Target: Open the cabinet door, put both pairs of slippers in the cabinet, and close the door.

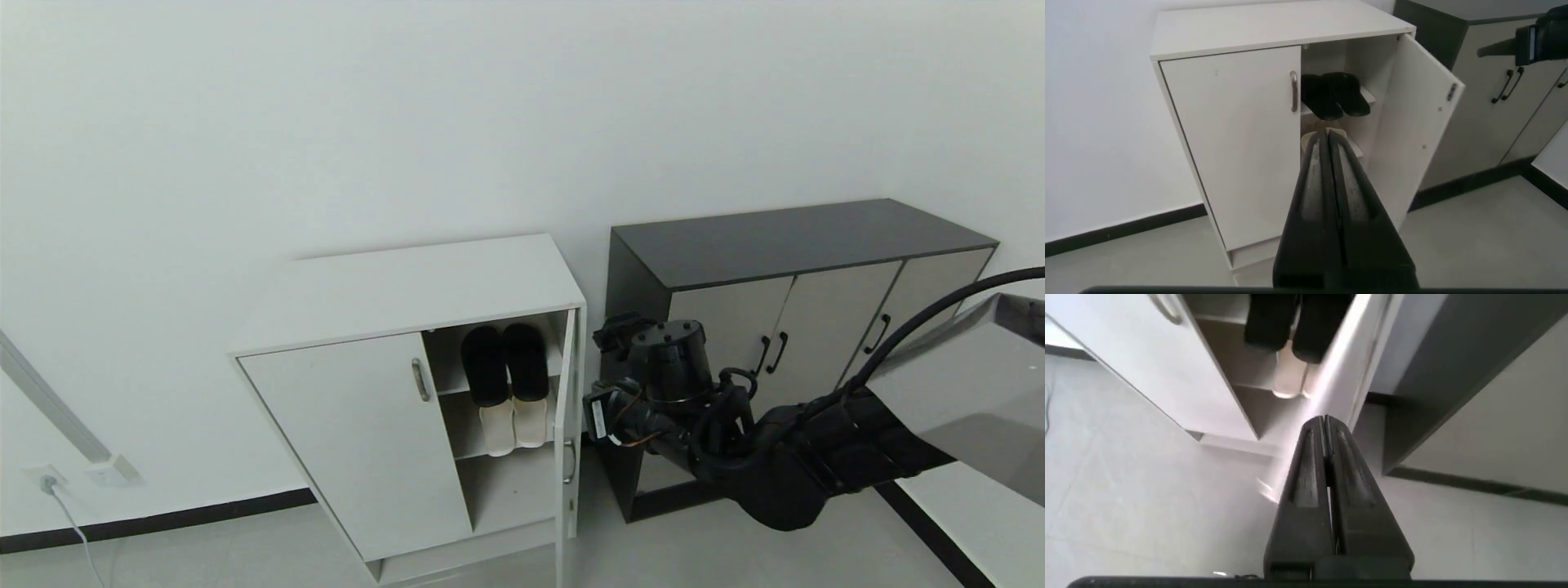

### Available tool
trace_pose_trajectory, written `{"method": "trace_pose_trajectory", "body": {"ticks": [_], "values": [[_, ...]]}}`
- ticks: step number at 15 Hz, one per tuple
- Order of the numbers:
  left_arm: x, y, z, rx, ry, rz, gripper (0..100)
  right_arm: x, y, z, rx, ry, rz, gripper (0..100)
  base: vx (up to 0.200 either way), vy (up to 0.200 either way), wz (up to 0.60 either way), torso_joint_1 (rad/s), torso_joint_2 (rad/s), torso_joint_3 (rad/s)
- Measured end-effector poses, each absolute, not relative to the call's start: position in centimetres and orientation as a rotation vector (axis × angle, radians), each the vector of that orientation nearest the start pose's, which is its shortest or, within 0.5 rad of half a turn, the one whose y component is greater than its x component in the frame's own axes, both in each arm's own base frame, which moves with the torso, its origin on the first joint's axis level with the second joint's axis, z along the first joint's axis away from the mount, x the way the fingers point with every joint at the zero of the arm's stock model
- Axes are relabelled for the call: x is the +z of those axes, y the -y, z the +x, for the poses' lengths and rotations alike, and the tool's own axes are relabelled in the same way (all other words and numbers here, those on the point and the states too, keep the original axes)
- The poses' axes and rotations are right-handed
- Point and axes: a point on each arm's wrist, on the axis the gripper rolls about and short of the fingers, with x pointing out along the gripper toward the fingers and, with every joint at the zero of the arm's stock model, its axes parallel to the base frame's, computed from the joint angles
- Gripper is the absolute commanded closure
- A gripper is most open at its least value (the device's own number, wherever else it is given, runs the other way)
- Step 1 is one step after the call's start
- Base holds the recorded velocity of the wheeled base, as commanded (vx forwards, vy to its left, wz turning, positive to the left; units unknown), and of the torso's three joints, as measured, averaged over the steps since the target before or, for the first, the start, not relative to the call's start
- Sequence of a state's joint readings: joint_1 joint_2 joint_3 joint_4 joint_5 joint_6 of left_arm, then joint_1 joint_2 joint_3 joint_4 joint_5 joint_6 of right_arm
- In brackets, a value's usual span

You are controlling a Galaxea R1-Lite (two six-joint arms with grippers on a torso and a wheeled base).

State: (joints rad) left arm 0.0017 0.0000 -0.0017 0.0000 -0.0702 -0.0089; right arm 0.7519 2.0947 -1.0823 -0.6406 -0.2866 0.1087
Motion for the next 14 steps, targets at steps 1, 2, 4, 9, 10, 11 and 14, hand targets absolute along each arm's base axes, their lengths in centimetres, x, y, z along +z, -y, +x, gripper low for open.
{"method": "trace_pose_trajectory", "body": {"ticks": [1, 2, 4, 9, 10, 11, 14], "values": [[7.60, 0.16, -2.30, -0.069, 0.001, -0.008, 100, 11.60, -26.88, 29.47, 0.445, -0.348, -0.083, 100, 0.000, 0.000, 0.00, 0.000, 0.00, 0.000], [7.60, 0.16, -2.30, -0.069, 0.001, -0.009, 100, 11.57, -26.79, 29.26, 0.449, -0.352, -0.086, 100, 0.000, 0.000, 0.00, 0.000, 0.00, 0.000], [7.60, 0.16, -2.30, -0.070, 0.001, -0.009, 100, 11.62, -26.77, 29.17, 0.456, -0.340, -0.078, 100, 0.000, 0.000, 0.30, 0.001, 0.00, -0.001], [7.60, 0.16, -2.30, -0.069, 0.001, -0.009, 100, 11.01, -26.69, 28.99, 0.481, -0.343, -0.076, 100, 0.000, 0.000, 0.60, 0.001, 0.00, 0.000], [7.60, 0.16, -2.30, -0.070, 0.001, -0.009, 100, 10.91, -26.66, 28.98, 0.482, -0.344, -0.080, 100, 0.000, 0.000, 0.00, 0.000, 0.00, 0.000], [7.61, 0.16, -2.30, -0.069, 0.002, -0.009, 100, 10.96, -26.68, 28.95, 0.485, -0.330, -0.090, 100, 0.000, 0.000, 0.00, 0.000, 0.00, 0.000], [7.58, 0.16, -2.30, -0.069, 0.001, -0.009, 100, 10.94, -26.50, 28.96, 0.485, -0.290, -0.089, 100, 0.000, 0.000, 0.00, 0.000, 0.00, 0.000]]}}
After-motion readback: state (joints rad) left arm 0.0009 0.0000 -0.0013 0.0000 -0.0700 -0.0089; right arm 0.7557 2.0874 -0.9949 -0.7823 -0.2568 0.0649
